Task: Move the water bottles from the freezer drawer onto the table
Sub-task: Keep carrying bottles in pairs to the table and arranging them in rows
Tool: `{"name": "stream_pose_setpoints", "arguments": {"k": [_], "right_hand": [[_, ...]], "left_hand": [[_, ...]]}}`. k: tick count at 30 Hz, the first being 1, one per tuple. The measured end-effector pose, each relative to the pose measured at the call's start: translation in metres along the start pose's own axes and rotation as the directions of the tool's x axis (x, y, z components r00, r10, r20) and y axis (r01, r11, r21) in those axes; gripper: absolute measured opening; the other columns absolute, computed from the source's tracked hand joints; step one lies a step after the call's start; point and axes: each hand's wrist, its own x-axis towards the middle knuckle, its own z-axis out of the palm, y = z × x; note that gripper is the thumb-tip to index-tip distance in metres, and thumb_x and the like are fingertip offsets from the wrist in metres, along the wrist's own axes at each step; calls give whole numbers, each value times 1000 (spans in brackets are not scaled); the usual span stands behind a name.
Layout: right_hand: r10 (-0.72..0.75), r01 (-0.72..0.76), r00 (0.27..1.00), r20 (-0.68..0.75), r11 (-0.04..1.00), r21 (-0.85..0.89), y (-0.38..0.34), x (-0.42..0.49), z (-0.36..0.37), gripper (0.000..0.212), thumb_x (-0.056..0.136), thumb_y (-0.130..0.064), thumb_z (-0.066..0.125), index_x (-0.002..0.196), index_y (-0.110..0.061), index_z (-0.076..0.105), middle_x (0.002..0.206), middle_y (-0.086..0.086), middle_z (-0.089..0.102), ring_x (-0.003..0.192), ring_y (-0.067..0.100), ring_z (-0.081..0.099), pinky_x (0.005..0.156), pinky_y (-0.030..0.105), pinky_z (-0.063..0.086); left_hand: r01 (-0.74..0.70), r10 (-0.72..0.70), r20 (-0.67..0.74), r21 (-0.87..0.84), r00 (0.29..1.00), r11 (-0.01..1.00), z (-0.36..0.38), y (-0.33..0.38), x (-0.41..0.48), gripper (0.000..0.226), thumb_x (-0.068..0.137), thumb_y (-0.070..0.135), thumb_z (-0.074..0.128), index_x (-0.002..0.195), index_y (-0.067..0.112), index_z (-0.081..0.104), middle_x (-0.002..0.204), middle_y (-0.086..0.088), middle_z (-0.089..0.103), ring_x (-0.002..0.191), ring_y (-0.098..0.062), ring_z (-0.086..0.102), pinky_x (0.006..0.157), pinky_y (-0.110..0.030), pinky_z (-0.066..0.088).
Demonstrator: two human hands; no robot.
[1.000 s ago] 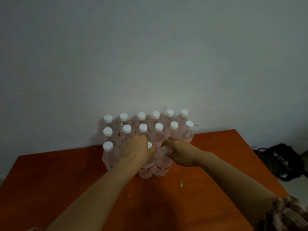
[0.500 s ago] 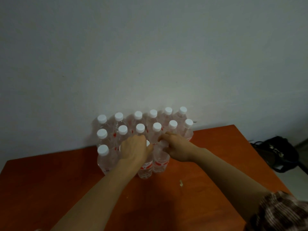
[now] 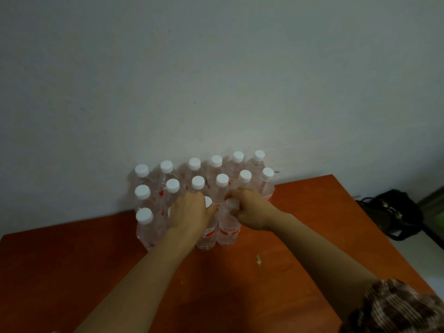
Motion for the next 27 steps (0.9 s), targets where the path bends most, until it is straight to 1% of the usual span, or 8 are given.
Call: {"name": "stream_pose_setpoints", "arguments": {"k": [6,9,11,13,16,20,24,27], "right_hand": [[69,-67,997,-39,996,52,0,-3,6,36,88,-15,62,123,-13,55,121,8,62,109,23,58,94,40,49],[100,-95,993,-61,992,82,0,-4,11,39,89,-14,61,127,-15,52,126,8,60,113,24,57,96,41,49],[128,-119,989,-76,986,114,-2,-7,13,44,90,-15,59,133,-16,48,132,9,56,118,25,55,99,41,47],[152,-137,983,-102,980,147,-1,-12,14,50,91,-17,59,138,-17,42,138,8,51,123,25,51,102,41,45],[195,-158,963,-188,968,196,4,-28,10,52,89,-20,60,138,-21,42,138,5,52,123,20,51,96,34,45],[279,-247,917,-284,958,144,25,-77,-6,46,89,-24,61,133,-20,48,133,4,54,115,18,55,91,29,45],[394,-397,865,-310,916,54,56,-162,-31,51,88,-31,61,135,-16,46,131,7,52,115,25,54,92,33,42],[515,-537,777,-362,842,46,77,-243,-49,51,90,-38,58,135,-18,44,131,5,51,119,24,51,97,37,44]], "left_hand": [[-35,36,21,-60,999,998,-1,1,-3,23,86,35,61,77,14,56,71,-2,57,68,-22,57,54,-29,39],[-45,47,57,-38,997,998,-3,0,-4,25,85,31,59,67,18,48,65,1,50,64,-20,53,51,-27,37],[-44,46,104,-19,994,999,-6,1,-4,23,86,30,58,69,15,52,71,-2,56,67,-22,57,55,-30,44],[-75,74,107,8,991,997,-9,2,-6,18,86,30,56,84,13,61,86,-4,63,79,-23,62,64,-33,51],[-176,177,-15,67,984,982,-13,14,-11,34,88,37,53,118,19,58,115,-5,57,105,-23,55,81,-35,51],[-356,356,-80,17,931,935,-10,60,-22,38,93,34,47,128,21,54,124,-2,54,116,-20,47,92,-33,44],[-490,491,16,-44,871,870,15,126,-47,43,91,31,47,132,22,50,131,-1,50,126,-21,41,98,-37,40],[-612,611,106,-29,784,790,40,189,-82,46,91,32,45,136,23,46,137,-1,46,127,-22,40,99,-37,38]]}}
